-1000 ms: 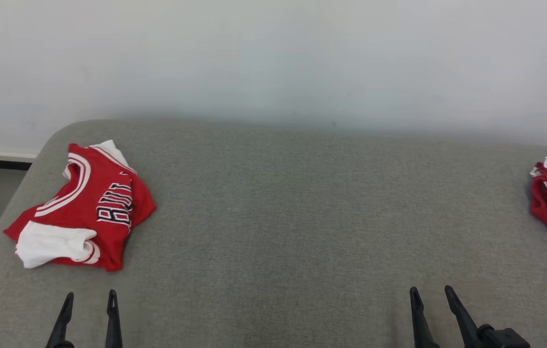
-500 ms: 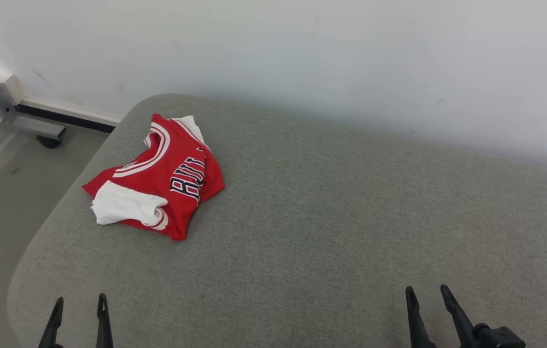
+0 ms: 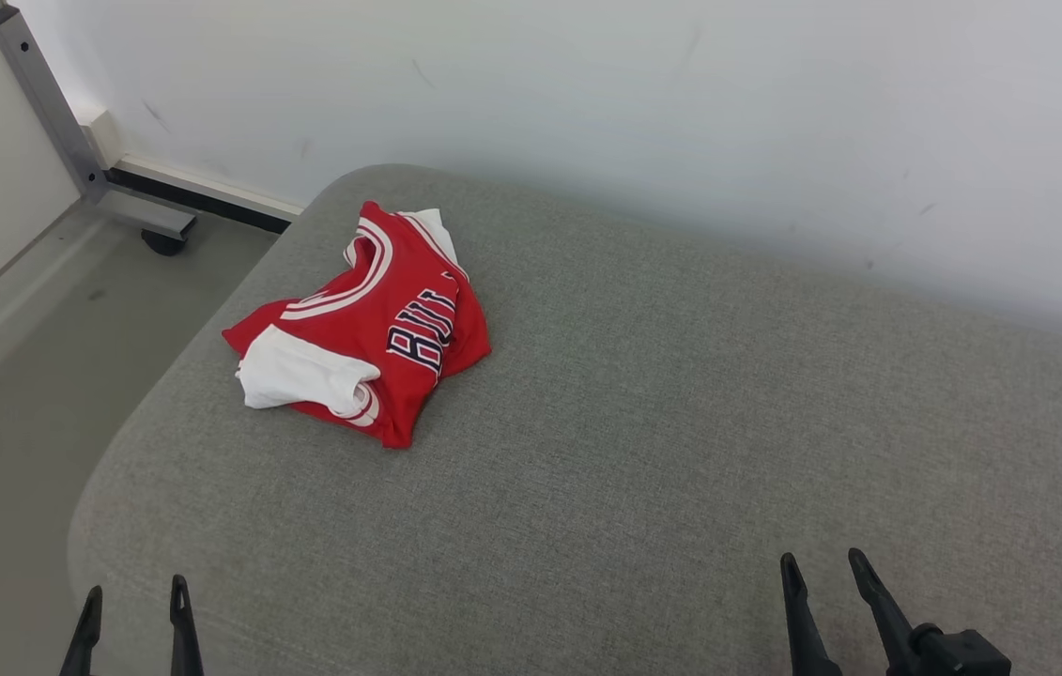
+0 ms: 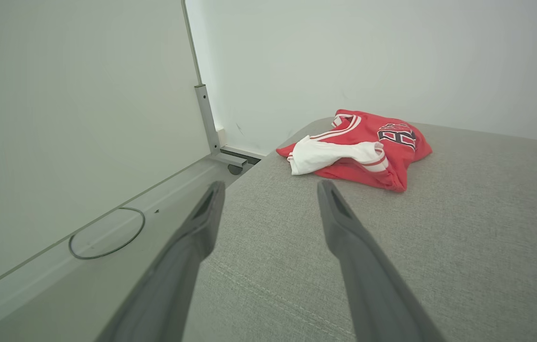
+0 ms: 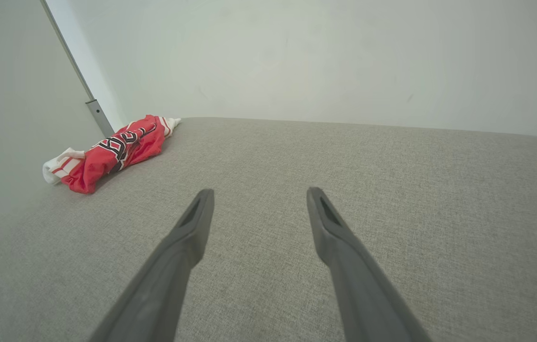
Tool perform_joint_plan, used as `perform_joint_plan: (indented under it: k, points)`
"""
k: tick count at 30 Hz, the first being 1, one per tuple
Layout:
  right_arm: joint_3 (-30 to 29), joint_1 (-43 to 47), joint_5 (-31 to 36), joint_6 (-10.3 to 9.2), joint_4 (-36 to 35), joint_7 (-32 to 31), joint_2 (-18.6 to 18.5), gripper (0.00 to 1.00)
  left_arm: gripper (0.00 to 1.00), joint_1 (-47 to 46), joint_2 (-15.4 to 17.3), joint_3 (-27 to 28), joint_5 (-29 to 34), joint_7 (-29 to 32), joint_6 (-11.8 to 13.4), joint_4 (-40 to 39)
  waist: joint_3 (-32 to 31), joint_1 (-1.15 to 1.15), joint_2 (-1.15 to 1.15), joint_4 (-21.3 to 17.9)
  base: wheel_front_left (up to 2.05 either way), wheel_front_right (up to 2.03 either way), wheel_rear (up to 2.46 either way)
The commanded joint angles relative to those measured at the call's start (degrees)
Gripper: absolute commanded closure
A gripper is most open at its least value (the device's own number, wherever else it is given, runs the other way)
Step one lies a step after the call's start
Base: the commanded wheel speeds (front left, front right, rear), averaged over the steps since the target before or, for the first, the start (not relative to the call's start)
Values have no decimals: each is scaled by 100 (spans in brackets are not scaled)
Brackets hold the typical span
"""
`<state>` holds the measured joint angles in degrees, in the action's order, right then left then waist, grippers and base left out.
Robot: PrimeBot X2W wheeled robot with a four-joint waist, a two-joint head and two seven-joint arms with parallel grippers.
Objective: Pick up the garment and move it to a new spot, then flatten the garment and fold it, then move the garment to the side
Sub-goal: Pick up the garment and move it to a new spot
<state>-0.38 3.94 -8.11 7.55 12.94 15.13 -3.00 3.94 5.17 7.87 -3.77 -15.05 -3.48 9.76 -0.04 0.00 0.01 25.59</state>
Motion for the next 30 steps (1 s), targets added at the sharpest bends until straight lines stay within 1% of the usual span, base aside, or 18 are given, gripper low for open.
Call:
perform_joint_plan:
  k: [1, 9, 15, 19, 26, 27, 28, 30]
  points:
    - [15, -41, 16, -14, 4, 0, 21, 0, 0, 62, -8, 25, -59, -18, 37, -17, 9, 0, -1, -1, 0, 0, 0]
    - [42, -103, 43, -14, 9, 0, 18, 0, 0, 24, -21, 82, -138, -18, 89, -19, 45, 0, -1, -28, 0, 0, 0]
    - [93, -204, 58, -14, -21, 0, -19, 0, 0, -231, 13, 164, -236, -18, 66, -36, 155, 0, -1, -203, 0, 0, 0]
    - [130, -310, 66, -14, -89, 0, -77, 0, 0, -566, 136, 200, -329, -17, -5, 67, 323, 0, -1, -427, 0, 0, 0]
    - [162, -572, 110, -14, -242, 0, -220, 0, 0, -1645, 596, 306, -549, 62, -148, 412, 875, 0, -1, -979, 0, 0, 0]
    - [162, -572, 110, -14, -242, 0, -220, 0, 0, -1645, 596, 306, -549, 62, -148, 412, 875, 0, -1, -979, 0, 0, 0]
    - [160, -651, 124, -14, -274, 1, -248, 0, 0, -1977, 705, 340, -627, 137, -162, 464, 1062, 0, -1, -1147, 0, 0, 0]
    - [122, -718, 134, -14, -320, 0, -287, 0, 0, -2349, 854, 376, -680, 193, -187, 563, 1240, 0, -1, -1296, 0, 0, 0]
